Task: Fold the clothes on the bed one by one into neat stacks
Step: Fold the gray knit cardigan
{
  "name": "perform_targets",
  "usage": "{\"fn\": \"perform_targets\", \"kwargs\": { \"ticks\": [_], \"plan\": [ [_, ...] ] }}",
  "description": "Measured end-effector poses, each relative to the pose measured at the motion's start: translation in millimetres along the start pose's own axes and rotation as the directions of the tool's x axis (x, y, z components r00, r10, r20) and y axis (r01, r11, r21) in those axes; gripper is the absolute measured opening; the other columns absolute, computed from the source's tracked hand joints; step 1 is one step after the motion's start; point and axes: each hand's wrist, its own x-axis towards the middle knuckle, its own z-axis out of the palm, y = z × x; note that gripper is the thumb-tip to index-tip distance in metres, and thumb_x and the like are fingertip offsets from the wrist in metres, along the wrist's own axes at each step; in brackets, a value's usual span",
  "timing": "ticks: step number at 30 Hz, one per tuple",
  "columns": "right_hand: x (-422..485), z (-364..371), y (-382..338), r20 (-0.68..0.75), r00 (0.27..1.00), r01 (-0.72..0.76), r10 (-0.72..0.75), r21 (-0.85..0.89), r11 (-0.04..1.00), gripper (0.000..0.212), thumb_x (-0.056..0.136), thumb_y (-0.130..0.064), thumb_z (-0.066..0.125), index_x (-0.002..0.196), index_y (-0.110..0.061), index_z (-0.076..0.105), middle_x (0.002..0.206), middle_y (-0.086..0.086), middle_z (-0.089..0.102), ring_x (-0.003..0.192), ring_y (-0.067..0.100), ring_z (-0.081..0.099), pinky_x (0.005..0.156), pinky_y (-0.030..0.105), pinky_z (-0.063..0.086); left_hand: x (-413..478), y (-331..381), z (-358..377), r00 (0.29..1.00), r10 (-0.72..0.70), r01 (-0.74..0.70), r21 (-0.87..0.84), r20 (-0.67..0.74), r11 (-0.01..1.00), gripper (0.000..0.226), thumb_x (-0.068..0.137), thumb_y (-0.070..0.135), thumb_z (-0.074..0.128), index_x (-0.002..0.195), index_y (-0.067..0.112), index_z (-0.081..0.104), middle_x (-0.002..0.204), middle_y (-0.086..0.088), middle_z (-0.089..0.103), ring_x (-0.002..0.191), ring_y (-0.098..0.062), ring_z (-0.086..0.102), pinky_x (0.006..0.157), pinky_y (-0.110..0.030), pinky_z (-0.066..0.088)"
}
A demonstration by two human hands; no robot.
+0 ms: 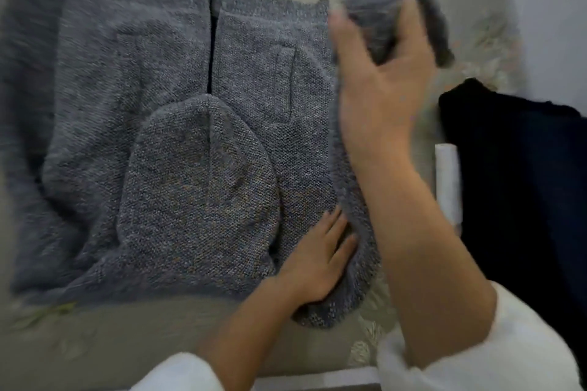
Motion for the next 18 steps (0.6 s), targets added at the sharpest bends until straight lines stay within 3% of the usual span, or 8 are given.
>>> {"fn": "perform_targets", "kwargs": {
  "ticks": [1, 3, 6, 8, 10, 14, 16, 18],
  "plan": [
    [-1, 8, 4, 0.25, 0.965, -0.047, 0.074, -0.112, 0.993, 0.012, 0.086, -0.024, 0.067, 0.079, -0.019, 0.057, 0.085, -0.004, 0.064, 0.084, 0.006, 0.058, 0.077, 0.027, 0.047, -4, -4, -4, 1.0, 0.003, -0.003, 0.025, 0.01, 1.0, 0.054, 0.102, 0.045, 0.018, 0.143, 0.016, 0.039, 0.153, -0.003, 0.032, 0.141, -0.017, 0.026, 0.116, -0.035, 0.022],
    [-11, 19, 19, 0.608, 0.701, -0.127, 0.374, -0.409, 0.903, 0.016, 0.091, -0.035, 0.061, 0.094, -0.021, 0.067, 0.118, -0.006, 0.065, 0.113, 0.007, 0.054, 0.096, 0.029, 0.039, -14, -8, -4, 0.979, -0.079, 0.012, 0.328, 0.19, 0.945, 0.055, 0.1, 0.036, 0.016, 0.131, 0.008, 0.051, 0.14, -0.013, 0.047, 0.129, -0.025, 0.039, 0.11, -0.032, 0.026],
    [-29, 4, 53, 0.632, 0.422, 0.063, 0.651, -0.736, 0.674, 0.03, 0.096, -0.031, 0.049, 0.124, -0.026, 0.061, 0.134, -0.005, 0.056, 0.099, 0.014, 0.062, 0.091, 0.03, 0.047, -24, -18, 1, 0.936, -0.156, -0.07, 0.601, 0.316, 0.796, 0.041, 0.102, 0.018, 0.026, 0.137, 0.006, 0.044, 0.146, -0.014, 0.039, 0.133, -0.029, 0.032, 0.113, -0.036, 0.014],
    [-38, -12, 73, 0.584, 0.401, 0.154, 0.705, -0.802, 0.577, 0.038, 0.098, -0.026, 0.046, 0.135, -0.028, 0.051, 0.143, -0.002, 0.049, 0.105, 0.017, 0.062, 0.098, 0.035, 0.045, -26, -20, 1, 0.946, -0.121, -0.115, 0.659, 0.301, 0.743, 0.038, 0.1, 0.015, 0.031, 0.134, 0.008, 0.046, 0.144, -0.014, 0.041, 0.131, -0.032, 0.034, 0.115, -0.042, 0.017],
    [-44, -27, 94, 0.559, 0.397, 0.208, 0.728, -0.827, 0.522, 0.047, 0.097, -0.034, 0.05, 0.144, -0.031, 0.041, 0.155, -0.001, 0.032, 0.139, 0.02, 0.034, 0.115, 0.042, 0.027, -30, -15, -4, 0.949, -0.142, -0.093, 0.682, 0.28, 0.725, 0.036, 0.097, 0.013, 0.036, 0.13, 0.007, 0.049, 0.139, -0.017, 0.045, 0.127, -0.035, 0.039, 0.112, -0.046, 0.026],
    [-58, -49, 125, 0.57, 0.376, 0.344, 0.73, -0.818, 0.461, 0.074, 0.087, -0.06, 0.054, 0.149, -0.043, 0.02, 0.162, -0.007, 0.006, 0.148, 0.017, -0.002, 0.119, 0.051, 0.008, -48, -3, -42, 0.972, -0.169, 0.121, 0.27, 0.163, 0.955, 0.03, 0.086, 0.011, 0.045, 0.111, 0.01, 0.063, 0.118, -0.013, 0.064, 0.108, -0.028, 0.058, 0.094, -0.036, 0.047],
    [-70, -54, 135, 0.579, 0.385, 0.355, 0.719, -0.812, 0.464, 0.083, 0.082, -0.069, 0.051, 0.15, -0.045, 0.01, 0.161, -0.011, -0.006, 0.147, 0.014, -0.012, 0.117, 0.051, 0.003, -58, -7, -75, 0.972, -0.234, 0.234, 0.02, 0.0, 0.972, 0.03, 0.084, 0.007, 0.047, 0.091, 0.021, 0.073, 0.09, 0.002, 0.074, 0.083, -0.008, 0.066, 0.078, -0.025, 0.052],
    [-84, -56, 142, 0.593, 0.411, 0.371, 0.692, -0.803, 0.467, 0.091, 0.078, -0.077, 0.044, 0.15, -0.045, 0.0, 0.159, -0.012, -0.017, 0.143, 0.011, -0.024, 0.115, 0.044, -0.003, -61, -13, -111, 0.894, -0.299, 0.28, -0.105, -0.332, 0.954, 0.033, 0.085, 0.01, 0.048, 0.072, 0.03, 0.07, 0.066, 0.009, 0.069, 0.054, 0.002, 0.056, 0.053, -0.019, 0.046]
  ]
}}
